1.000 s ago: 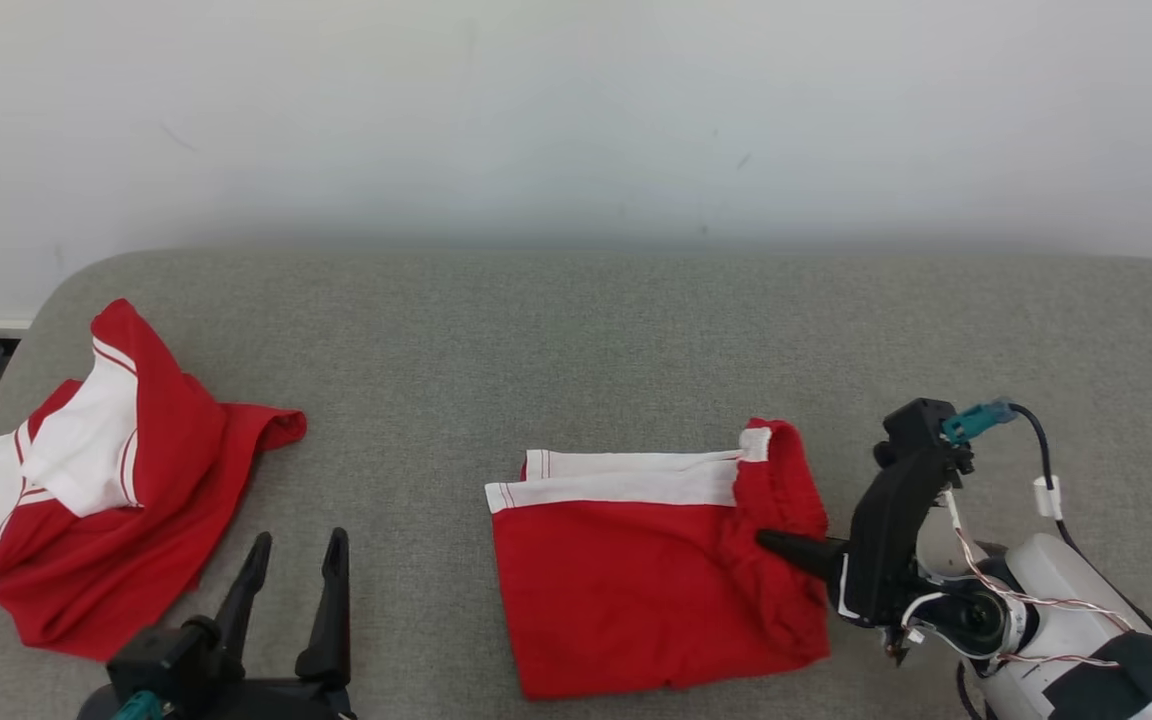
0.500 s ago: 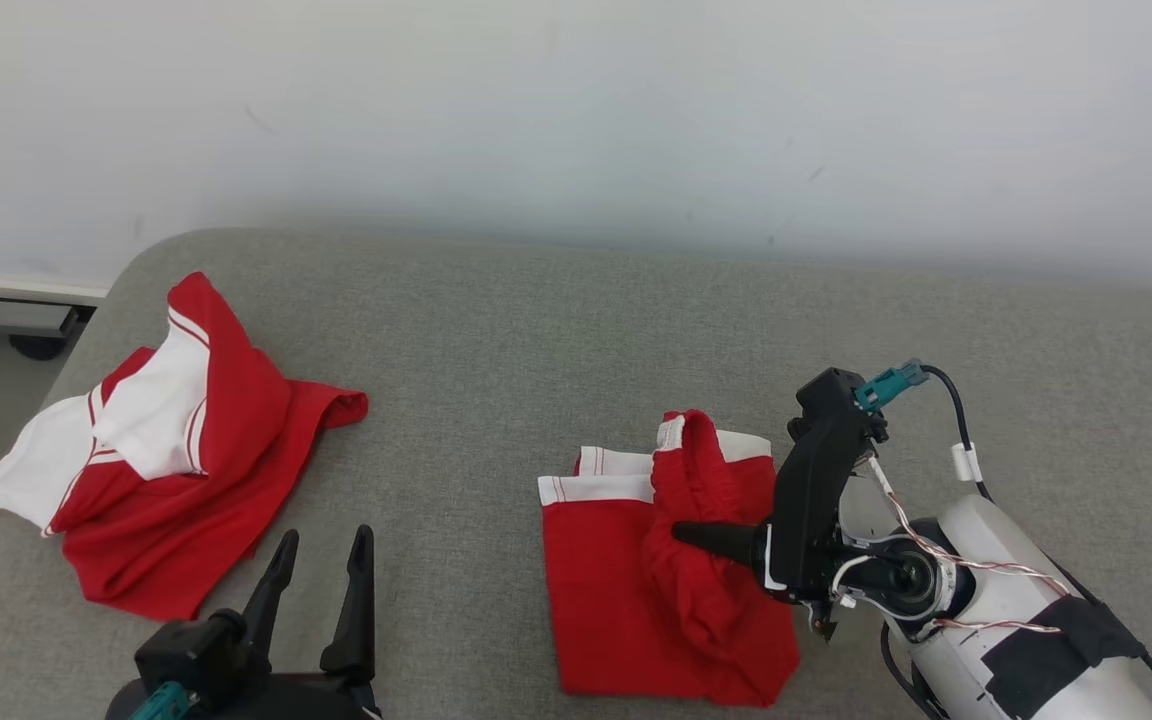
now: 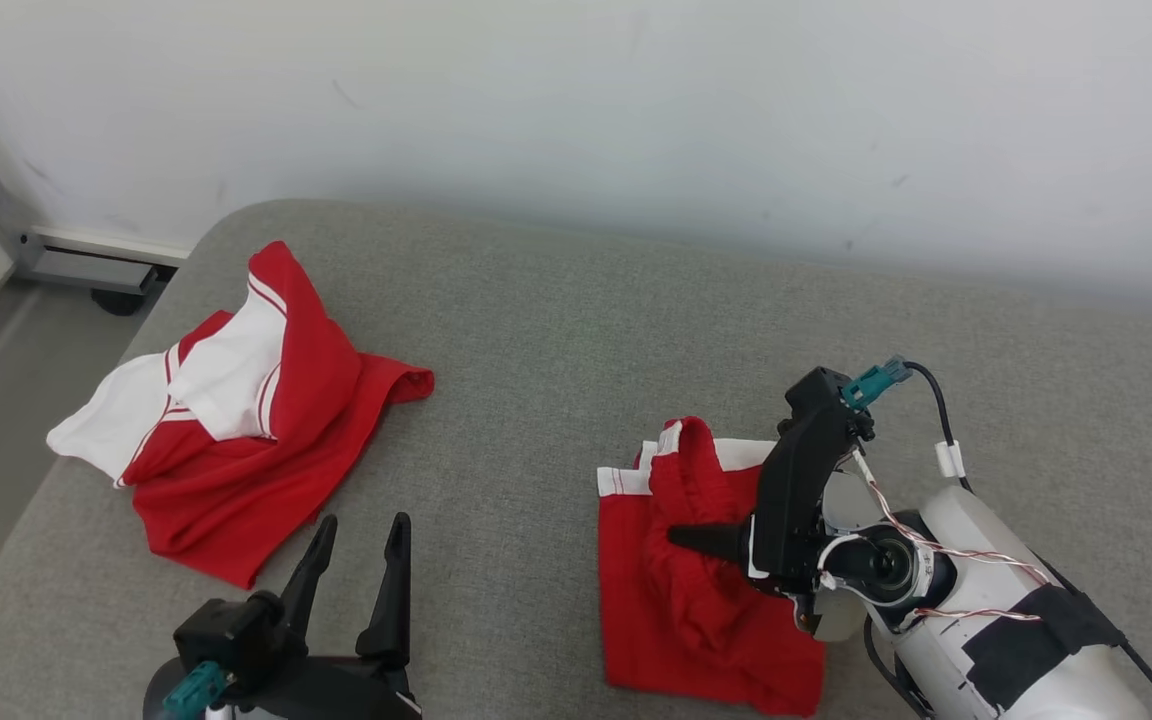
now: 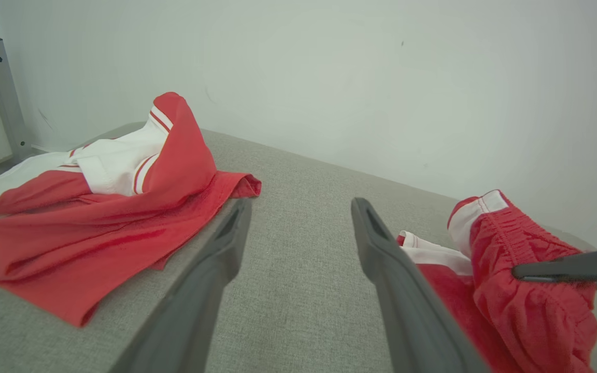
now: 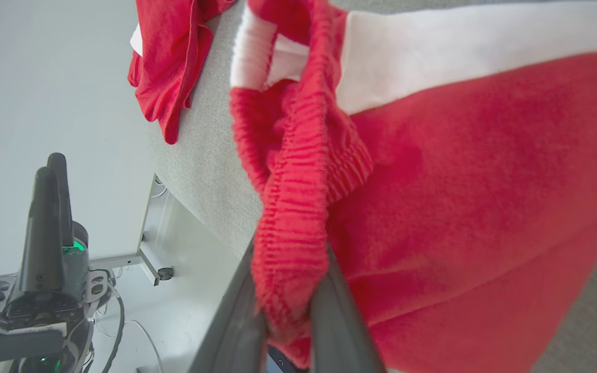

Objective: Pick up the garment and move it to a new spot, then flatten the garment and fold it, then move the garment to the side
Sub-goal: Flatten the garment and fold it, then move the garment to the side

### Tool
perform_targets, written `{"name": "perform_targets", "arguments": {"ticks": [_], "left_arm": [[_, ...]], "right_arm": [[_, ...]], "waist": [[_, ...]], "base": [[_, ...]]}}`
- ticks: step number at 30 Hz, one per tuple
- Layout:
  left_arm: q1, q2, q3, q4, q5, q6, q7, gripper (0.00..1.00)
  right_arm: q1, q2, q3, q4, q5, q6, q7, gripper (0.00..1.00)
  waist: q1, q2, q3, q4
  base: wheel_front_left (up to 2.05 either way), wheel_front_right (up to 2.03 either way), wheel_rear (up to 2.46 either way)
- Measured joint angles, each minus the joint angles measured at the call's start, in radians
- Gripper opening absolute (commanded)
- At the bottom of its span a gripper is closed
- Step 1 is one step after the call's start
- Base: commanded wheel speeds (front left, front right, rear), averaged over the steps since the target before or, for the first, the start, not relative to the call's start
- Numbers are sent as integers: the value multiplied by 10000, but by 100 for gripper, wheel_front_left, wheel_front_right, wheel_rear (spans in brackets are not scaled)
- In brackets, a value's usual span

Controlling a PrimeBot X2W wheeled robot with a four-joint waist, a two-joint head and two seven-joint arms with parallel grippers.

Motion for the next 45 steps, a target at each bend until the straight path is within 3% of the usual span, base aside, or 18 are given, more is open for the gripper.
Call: {"name": "perform_targets", "arguments": {"ticks": [9,10,11,20,23,26,37,45], "left_arm": [[-164,-219,-13,236,36,-84,0,100],[-162,-221,0,257,36,-90,0,100],[-163,-219,29,270,36,-90,0,100],[-75,-79,359,403,46,-79,0,100],[-40,-71,389,316,77,-77,0,100],[30,-21,529,121,138,-73,0,100],[378,121,752,-449,414,12,-15,100],[317,-107,535,-508,481,-88,-38,100]], "right_arm": [[-269,73,10,708,-180,-288,-169,0],[-339,96,10,828,-215,-295,-230,45],[-420,115,27,930,-238,-297,-265,99],[-682,224,-31,1141,-257,-276,-633,100],[-624,157,-71,784,-286,-75,-884,100],[-428,-190,-58,324,-583,77,-1256,100],[425,-1425,81,-207,-1582,73,-1898,100],[502,-1578,58,6,-1718,-109,-1848,100]], "waist": [[0,0,98,552],[0,0,108,595],[0,0,117,631],[0,0,-8,437],[0,0,-66,272],[0,0,-120,94],[0,0,-124,-543],[0,0,74,-407]], "base": [[0,0,0],[0,0,0],[0,0,0],[0,0,0],[0,0,0],[0,0,0],[0,0,0],[0,0,0]]}}
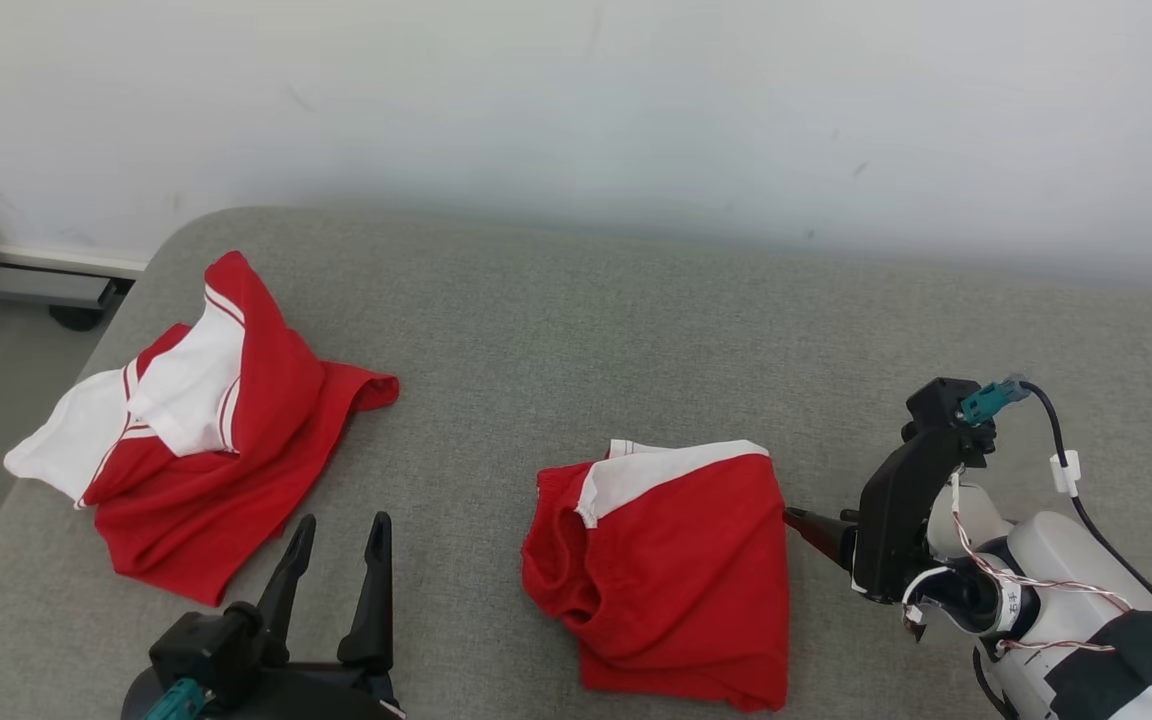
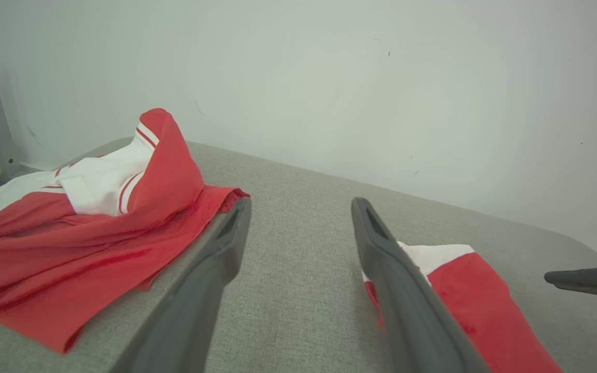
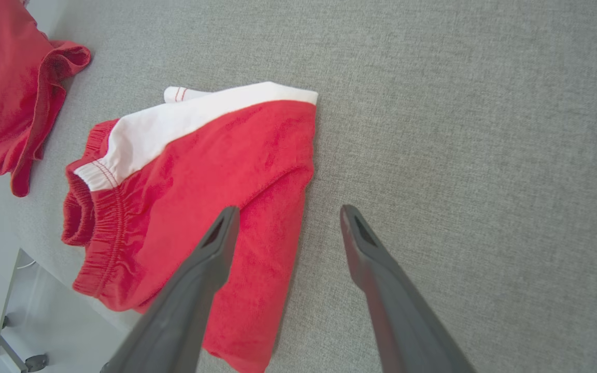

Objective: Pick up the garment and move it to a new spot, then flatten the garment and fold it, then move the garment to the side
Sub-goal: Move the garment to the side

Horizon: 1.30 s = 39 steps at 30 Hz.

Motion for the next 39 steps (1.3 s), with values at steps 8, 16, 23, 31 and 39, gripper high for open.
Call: {"name": "perform_targets", "arguments": {"ticks": [8,16,23,31,39], "left_arm": [[-123,-178,-86,79,6,-88,0,100],[-228,-320,-115,163,6,-174,0,100],[-249,-443,-138,341,6,-259,0,100],[-251,-460,17,426,4,-263,-2,100],[-218,-449,286,495,-8,-255,0,100]], "right_arm": [[-9,226,4,556,136,-176,305,100],[-35,424,77,997,222,-293,639,100],[-145,437,219,1383,111,-364,945,93],[-310,660,224,1597,123,-437,1064,0],[-792,719,182,1657,134,-309,1076,0]], "waist": [[0,0,148,352],[1,0,261,634],[0,-1,361,858],[0,0,409,921],[1,0,335,641]], "base": [[0,0,0],[0,0,0],[0,0,0],[0,0,0],[0,0,0]]}}
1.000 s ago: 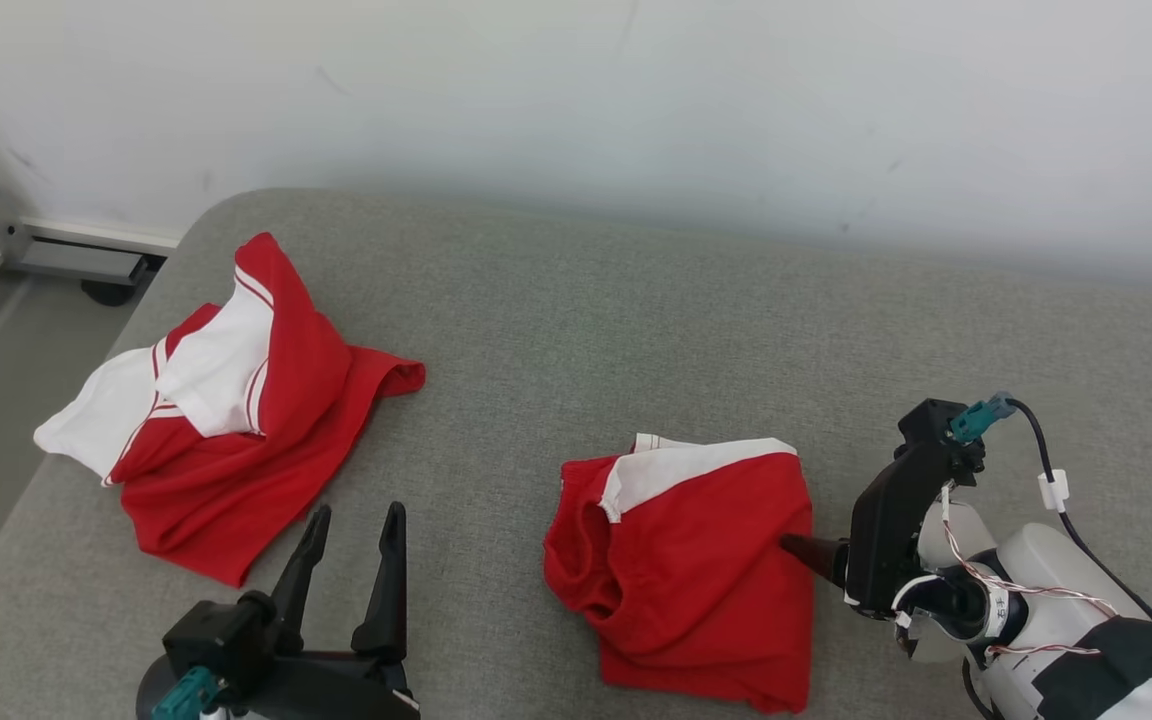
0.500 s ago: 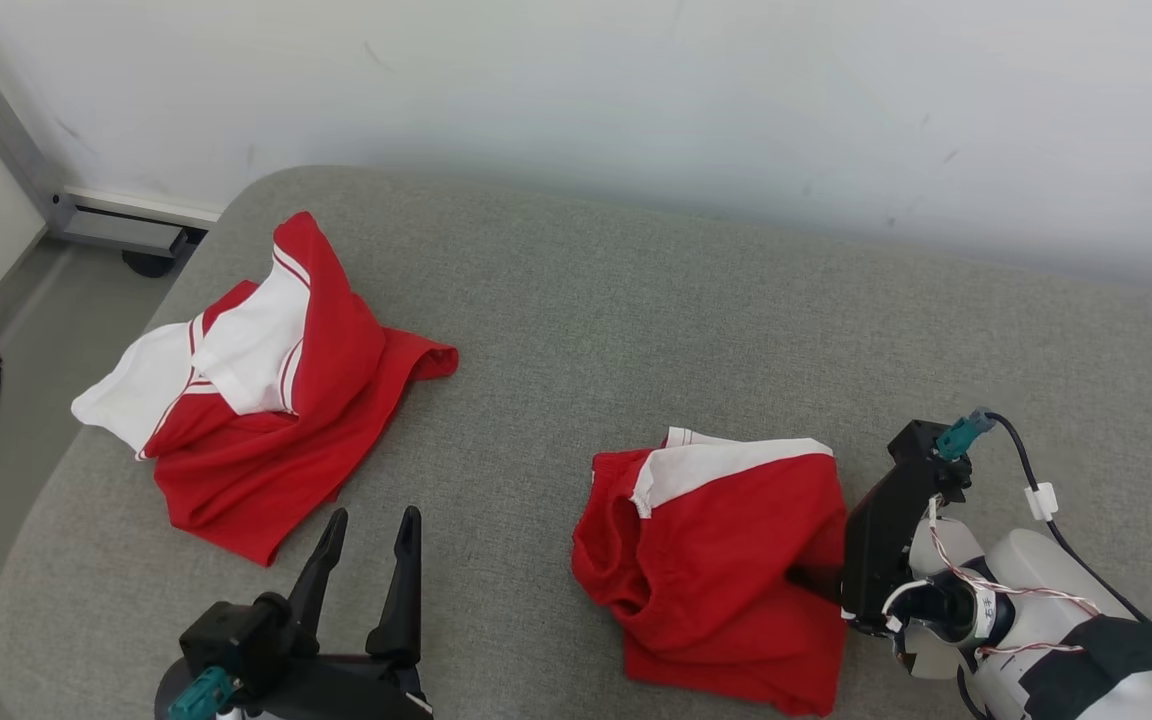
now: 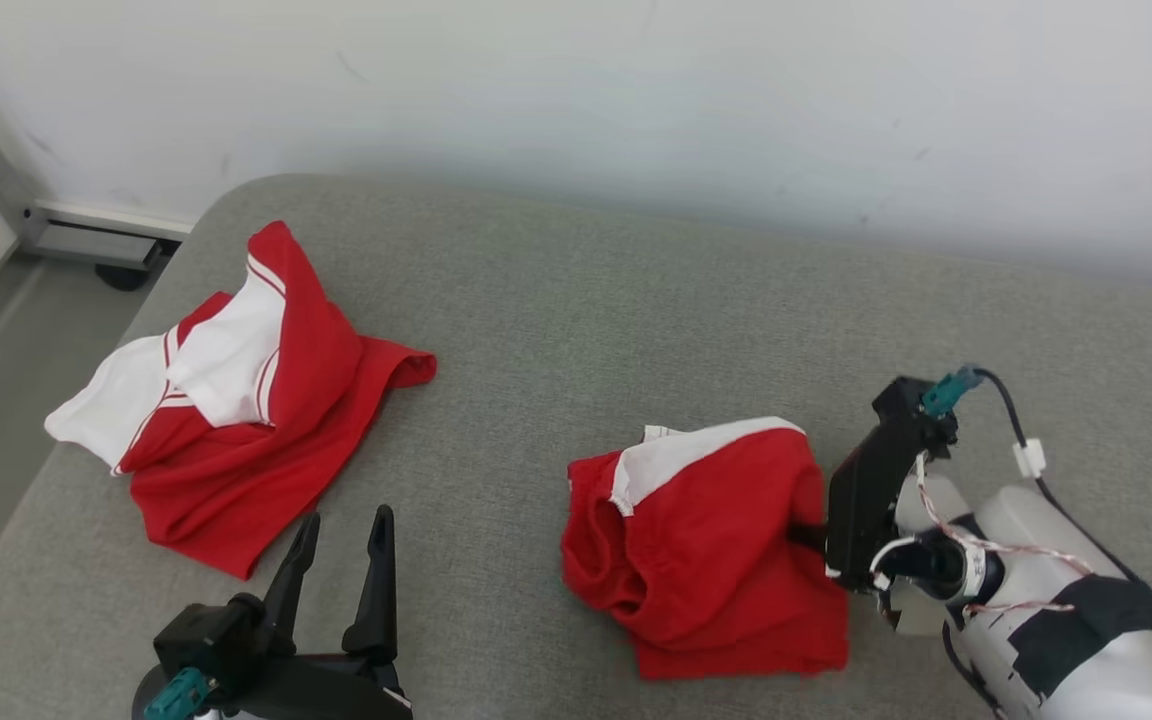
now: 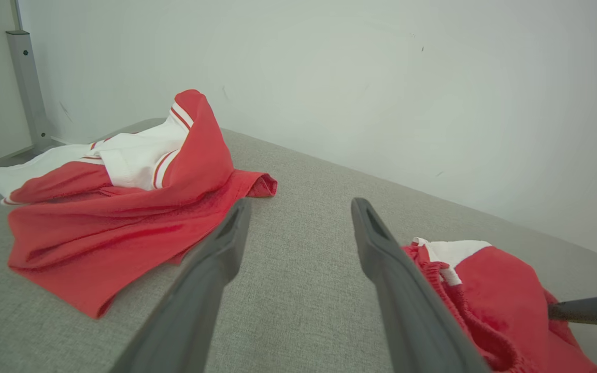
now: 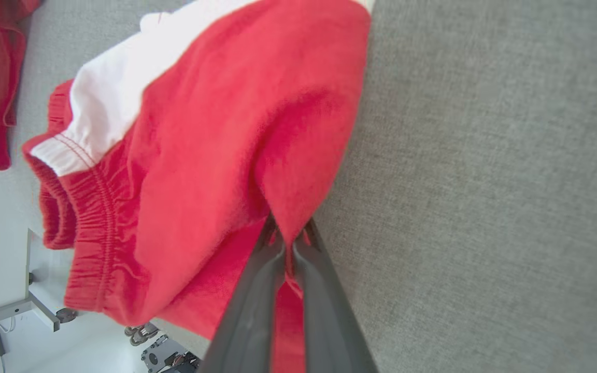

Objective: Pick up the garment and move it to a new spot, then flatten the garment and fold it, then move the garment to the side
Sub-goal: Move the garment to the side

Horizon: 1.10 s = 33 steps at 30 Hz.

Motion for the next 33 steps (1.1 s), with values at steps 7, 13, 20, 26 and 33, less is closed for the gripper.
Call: {"name": "perform_targets", "arguments": {"ticks": [7,13,20,26,33], "left_arm": [[59,12,73,-4,2,-10,-2,100],[202,63,105,-117,63,-92,0,100],[267,238,148,-364,90,-186,0,100],[254,407,174,-639,184,-362,-2,100],[219,646,291,-811,198,-453,-2,100]], "right_arm": [[-443,-445,-98,-163,0,157,169,0],[-712,-901,-136,-364,-23,224,337,0],[-1174,-1406,-119,-293,-424,134,514,0],[-1615,-1762,-215,-119,-669,38,523,0],[-2175,-2493,-454,242,-995,-46,587,0]], "waist": [[0,0,-119,-490],[0,0,-140,-952],[0,0,49,-1414],[0,0,483,-1755],[0,1,979,-2051]], "base": [[0,0,0],[0,0,0],[0,0,0],[0,0,0],[0,0,0]]}}
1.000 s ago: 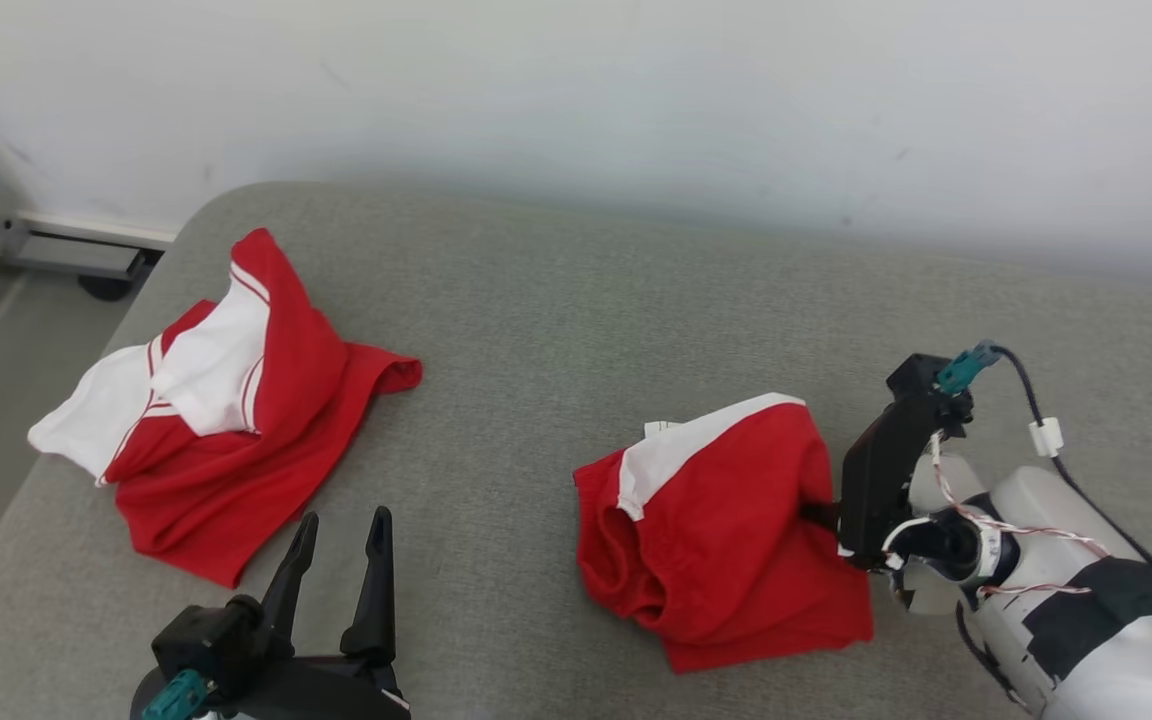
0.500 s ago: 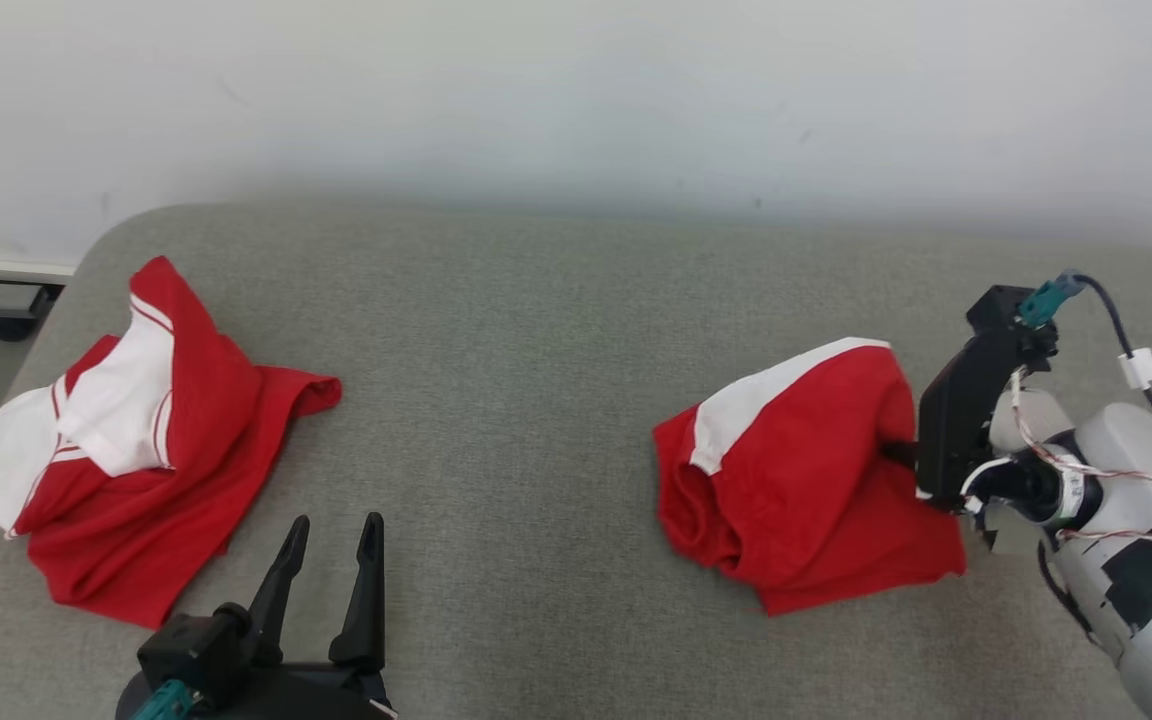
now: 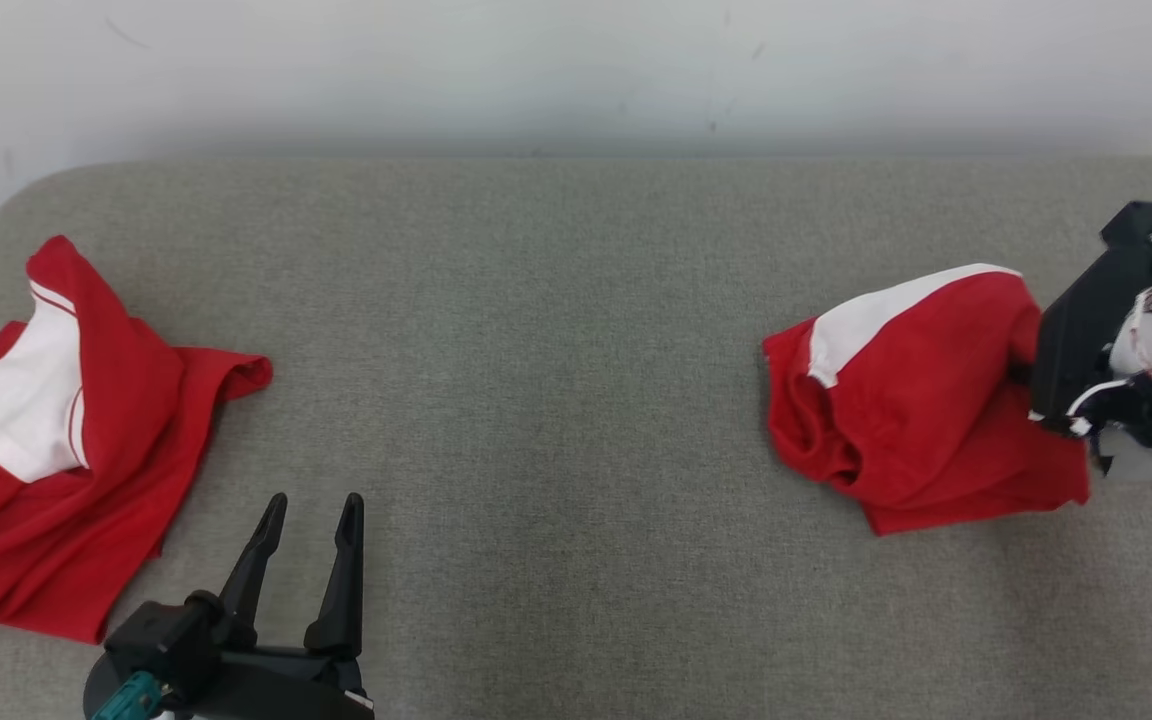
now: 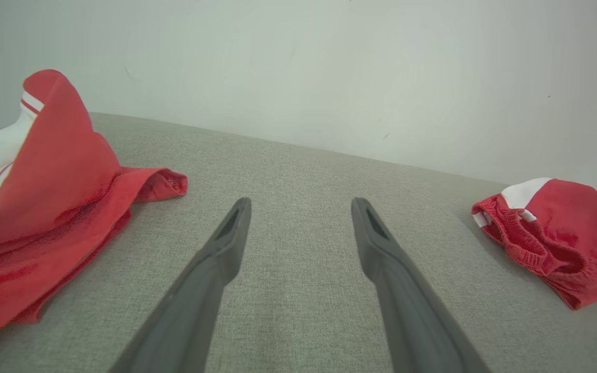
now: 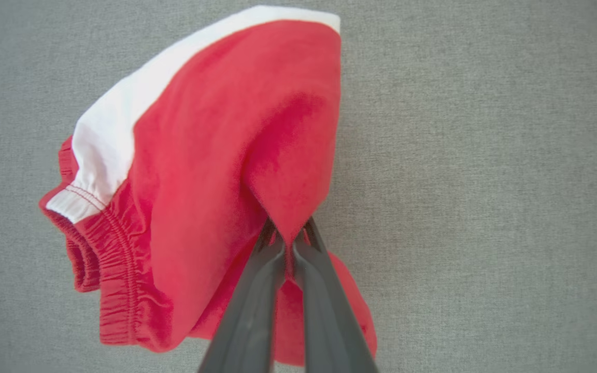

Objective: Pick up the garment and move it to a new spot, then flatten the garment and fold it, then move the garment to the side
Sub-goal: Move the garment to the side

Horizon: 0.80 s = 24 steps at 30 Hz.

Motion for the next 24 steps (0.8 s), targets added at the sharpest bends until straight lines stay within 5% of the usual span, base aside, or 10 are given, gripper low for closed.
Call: {"name": "perform_targets", "arguments": {"ticks": [24], "left_arm": [[-234,382,159,-579,288,-339,0,100]], "right_arm": [[-1155,-844,-257,401,-819,-125,-476,0]], "waist": [[-1,-1,1249,-969]], "base": [[0,0,0]]}}
